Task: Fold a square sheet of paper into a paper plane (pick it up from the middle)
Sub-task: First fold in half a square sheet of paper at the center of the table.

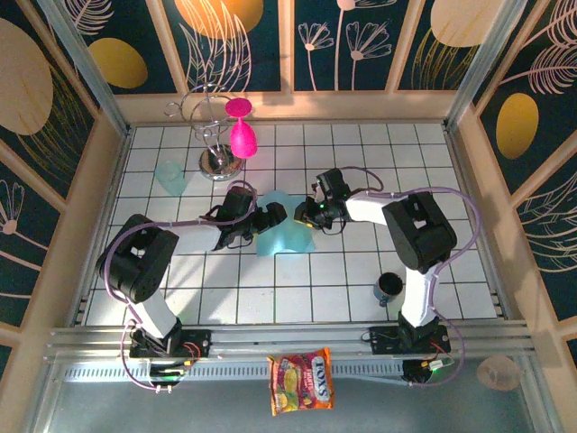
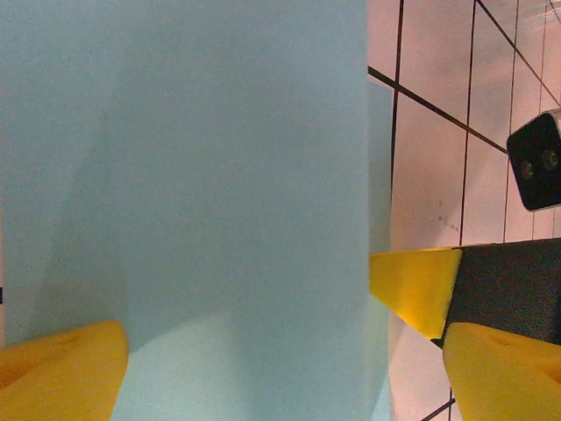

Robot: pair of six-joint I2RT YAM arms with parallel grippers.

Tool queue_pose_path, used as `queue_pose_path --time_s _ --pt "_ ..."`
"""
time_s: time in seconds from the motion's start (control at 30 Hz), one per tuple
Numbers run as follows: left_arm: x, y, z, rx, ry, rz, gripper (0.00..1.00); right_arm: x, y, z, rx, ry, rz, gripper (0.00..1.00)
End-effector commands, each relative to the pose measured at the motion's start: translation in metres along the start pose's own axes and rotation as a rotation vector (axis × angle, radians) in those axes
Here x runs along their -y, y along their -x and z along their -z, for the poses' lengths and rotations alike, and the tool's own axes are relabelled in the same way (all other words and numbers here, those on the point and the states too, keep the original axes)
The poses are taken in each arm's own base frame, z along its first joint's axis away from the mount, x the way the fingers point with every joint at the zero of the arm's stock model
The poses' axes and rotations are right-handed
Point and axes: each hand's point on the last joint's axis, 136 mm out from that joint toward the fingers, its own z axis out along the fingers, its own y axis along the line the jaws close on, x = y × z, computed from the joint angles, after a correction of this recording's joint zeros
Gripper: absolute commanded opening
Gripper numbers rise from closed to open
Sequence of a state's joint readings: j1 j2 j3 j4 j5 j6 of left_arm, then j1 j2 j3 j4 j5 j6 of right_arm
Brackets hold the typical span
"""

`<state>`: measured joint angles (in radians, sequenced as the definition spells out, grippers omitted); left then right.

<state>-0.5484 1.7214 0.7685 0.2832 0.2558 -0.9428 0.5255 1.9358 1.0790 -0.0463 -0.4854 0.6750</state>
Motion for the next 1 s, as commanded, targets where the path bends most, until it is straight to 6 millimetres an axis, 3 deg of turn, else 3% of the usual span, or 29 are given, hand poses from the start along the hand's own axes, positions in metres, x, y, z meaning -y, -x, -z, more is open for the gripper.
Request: queue_pose_path --time_s 0.0,0.27,0.5,0.73,0.87,0.97 --pt "-0.030 -0.020 -0.001 -0.060 0.101 0.008 0.90 -0.009 -0.012 -0.011 -0.049 0.075 -0.022 0.28" --pt "-0.039 -0.021 -0.003 -0.071 0.144 -0.005 0.82 -0.029 -0.017 -0.015 -0.086 0.222 -0.062 0.22" --pt "-0.042 -0.021 -0.006 -0.077 0.165 -0.015 0.66 -0.034 -0.012 -0.009 -0.068 0.249 -0.060 0.21" --pt "-0.043 -0.015 -0.005 -0.062 0.193 -0.045 0.45 -0.035 0.013 0.025 0.059 0.278 -0.050 0.21" --pt "-0.021 -0.003 0.003 -0.020 0.130 -0.080 0.40 -0.027 0.030 0.054 0.161 0.292 -0.044 0.23" --pt "0.017 0.013 0.022 0.044 0.011 -0.123 0.38 -0.025 0.039 0.076 0.225 0.318 -0.027 0.27"
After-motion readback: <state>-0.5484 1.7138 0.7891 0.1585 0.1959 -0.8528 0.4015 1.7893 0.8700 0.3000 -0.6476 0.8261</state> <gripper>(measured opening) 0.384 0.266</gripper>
